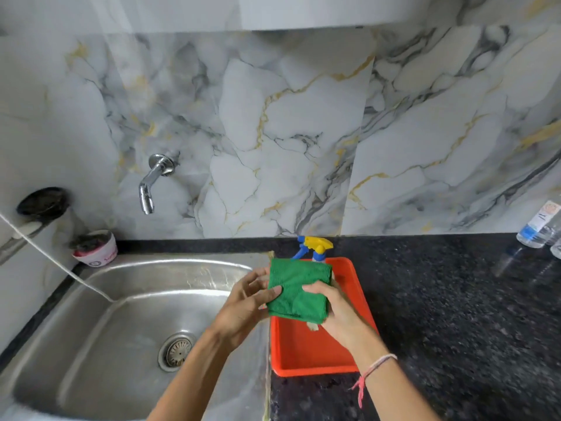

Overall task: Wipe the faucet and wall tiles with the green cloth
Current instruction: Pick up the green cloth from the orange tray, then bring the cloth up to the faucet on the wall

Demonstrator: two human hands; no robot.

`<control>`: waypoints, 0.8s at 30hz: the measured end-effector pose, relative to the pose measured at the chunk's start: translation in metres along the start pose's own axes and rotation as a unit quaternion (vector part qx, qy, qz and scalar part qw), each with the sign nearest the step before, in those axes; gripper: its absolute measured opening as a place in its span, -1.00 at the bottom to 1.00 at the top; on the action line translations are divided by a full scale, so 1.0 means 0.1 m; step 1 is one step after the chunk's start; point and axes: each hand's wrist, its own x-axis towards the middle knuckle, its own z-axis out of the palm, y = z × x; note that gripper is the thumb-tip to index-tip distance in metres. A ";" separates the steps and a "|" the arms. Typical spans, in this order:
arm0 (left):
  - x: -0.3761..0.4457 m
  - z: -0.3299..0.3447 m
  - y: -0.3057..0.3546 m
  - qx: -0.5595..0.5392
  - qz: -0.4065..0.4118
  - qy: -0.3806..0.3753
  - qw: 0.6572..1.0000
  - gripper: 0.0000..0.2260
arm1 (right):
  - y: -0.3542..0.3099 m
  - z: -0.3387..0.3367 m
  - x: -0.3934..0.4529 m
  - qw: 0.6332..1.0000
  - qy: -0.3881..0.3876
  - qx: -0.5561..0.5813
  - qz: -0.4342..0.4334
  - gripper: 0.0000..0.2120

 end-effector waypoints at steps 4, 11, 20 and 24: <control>-0.05 -0.35 0.59 0.077 0.066 0.025 0.995 -0.73 | -0.04 0.72 0.22 0.999 -0.034 0.025 -0.029 -0.51; 0.05 -1.43 1.38 0.216 0.121 0.057 0.967 -0.79 | 0.21 1.81 0.84 1.000 -0.002 0.020 -0.004 -0.59; 1.02 -2.71 3.05 0.445 0.452 0.232 0.738 -0.71 | 0.20 2.81 1.78 0.941 0.252 -0.135 -0.181 -0.70; 1.72 -2.89 3.75 0.568 0.559 0.250 0.551 -0.57 | -0.11 3.30 2.28 0.813 0.197 -0.388 -0.386 -0.31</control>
